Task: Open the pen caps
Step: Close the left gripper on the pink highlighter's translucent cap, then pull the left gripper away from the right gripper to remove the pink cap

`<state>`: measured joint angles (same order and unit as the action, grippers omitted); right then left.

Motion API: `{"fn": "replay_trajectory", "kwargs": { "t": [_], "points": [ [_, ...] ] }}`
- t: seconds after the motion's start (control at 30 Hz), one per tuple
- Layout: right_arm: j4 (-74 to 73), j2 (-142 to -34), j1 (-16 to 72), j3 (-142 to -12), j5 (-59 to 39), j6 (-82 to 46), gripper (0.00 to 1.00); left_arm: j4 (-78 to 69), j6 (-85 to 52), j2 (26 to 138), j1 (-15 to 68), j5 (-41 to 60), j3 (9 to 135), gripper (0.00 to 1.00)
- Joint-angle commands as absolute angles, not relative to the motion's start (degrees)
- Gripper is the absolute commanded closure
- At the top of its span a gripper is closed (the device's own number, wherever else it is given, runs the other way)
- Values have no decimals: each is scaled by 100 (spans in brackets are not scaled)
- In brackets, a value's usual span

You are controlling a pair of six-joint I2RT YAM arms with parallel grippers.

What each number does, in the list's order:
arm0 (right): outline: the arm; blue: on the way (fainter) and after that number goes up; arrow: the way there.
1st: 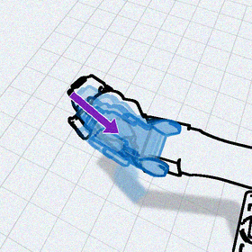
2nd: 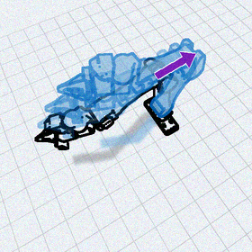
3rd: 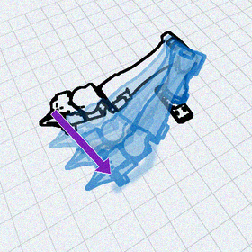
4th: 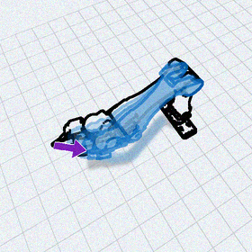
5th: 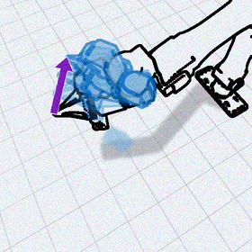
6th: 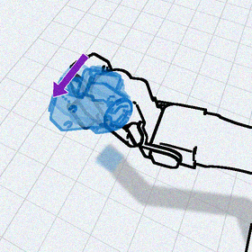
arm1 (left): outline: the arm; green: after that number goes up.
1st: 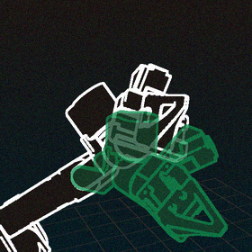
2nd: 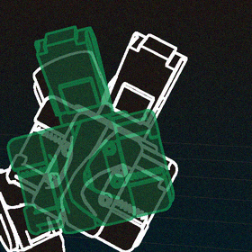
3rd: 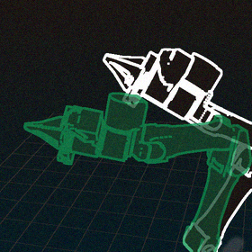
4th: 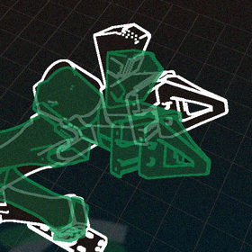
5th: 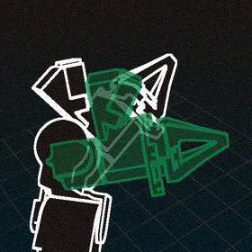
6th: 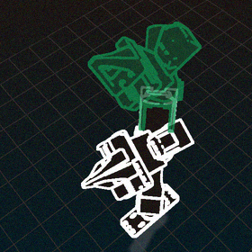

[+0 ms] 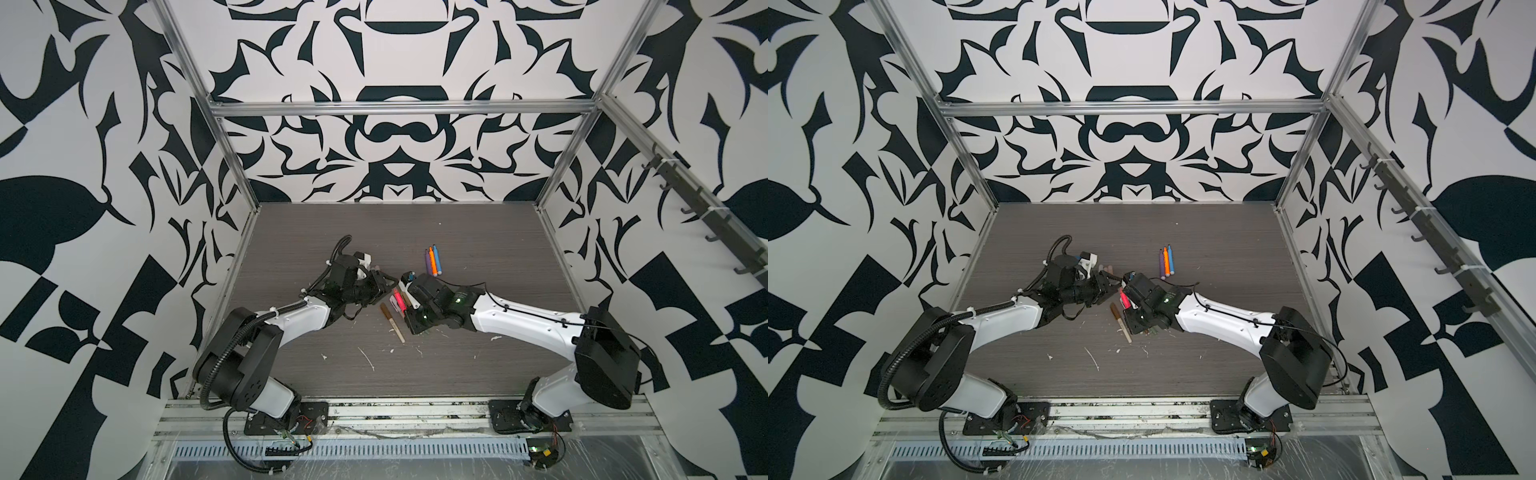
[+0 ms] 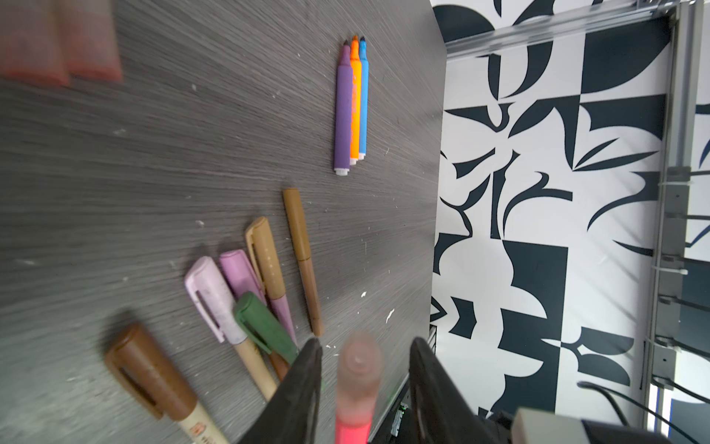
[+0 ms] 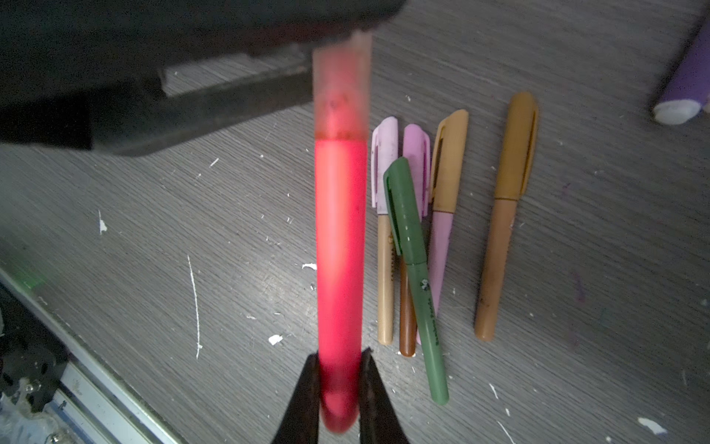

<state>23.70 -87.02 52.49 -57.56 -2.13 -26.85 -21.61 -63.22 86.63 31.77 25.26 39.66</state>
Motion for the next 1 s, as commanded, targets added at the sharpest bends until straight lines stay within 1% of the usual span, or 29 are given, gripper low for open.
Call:
{"fn": "replay_trajectory", "kwargs": {
  "t": [0.0, 0.07, 0.2, 0.23, 0.27, 0.33, 0.37, 0.53, 0.8, 0.83, 0.9, 0.97],
  "points": [
    [2293, -8505, 5258, -5827, -237, -2711, 86, -2184, -6320, 8785, 3250, 2505, 4122, 66],
    [2302, -8494, 5261, -5827, -233, -2716, 86, -2189, -6307, 8789, 3259, 2499, 4124, 74],
    [2332, -8436, 5261, -5819, -163, -2716, 86, -2197, -6268, 8772, 3267, 2523, 4097, 99],
    [2334, -8405, 5263, -5810, -135, -2716, 84, -2193, -6267, 8754, 3269, 2532, 4096, 100],
    [2328, -8364, 5263, -5797, -107, -2715, 79, -2196, -6267, 8733, 3270, 2535, 4081, 100],
    [2267, -8278, 5250, -5745, -70, -2724, 64, -2198, -6267, 8681, 3270, 2532, 4050, 100],
    [2201, -8240, 5254, -5703, -85, -2740, 60, -2197, -6274, 8648, 3272, 2532, 4029, 100],
    [2032, -8300, 5160, -5677, -295, -2848, 59, -2197, -6289, 8530, 3304, 2540, 3947, 100],
    [1894, -8495, 4972, -5713, -524, -2902, 64, -2290, -6394, 8304, 3341, 2555, 3807, 100],
    [1879, -8494, 4959, -5713, -540, -2914, 67, -2285, -6399, 8276, 3349, 2553, 3799, 100],
    [1856, -8486, 4938, -5689, -545, -2922, 79, -2277, -6390, 8239, 3349, 2540, 3791, 100],
    [1843, -8451, 4927, -5654, -536, -2948, 98, -2262, -6382, 8216, 3349, 2531, 3780, 100]
  ]
}}
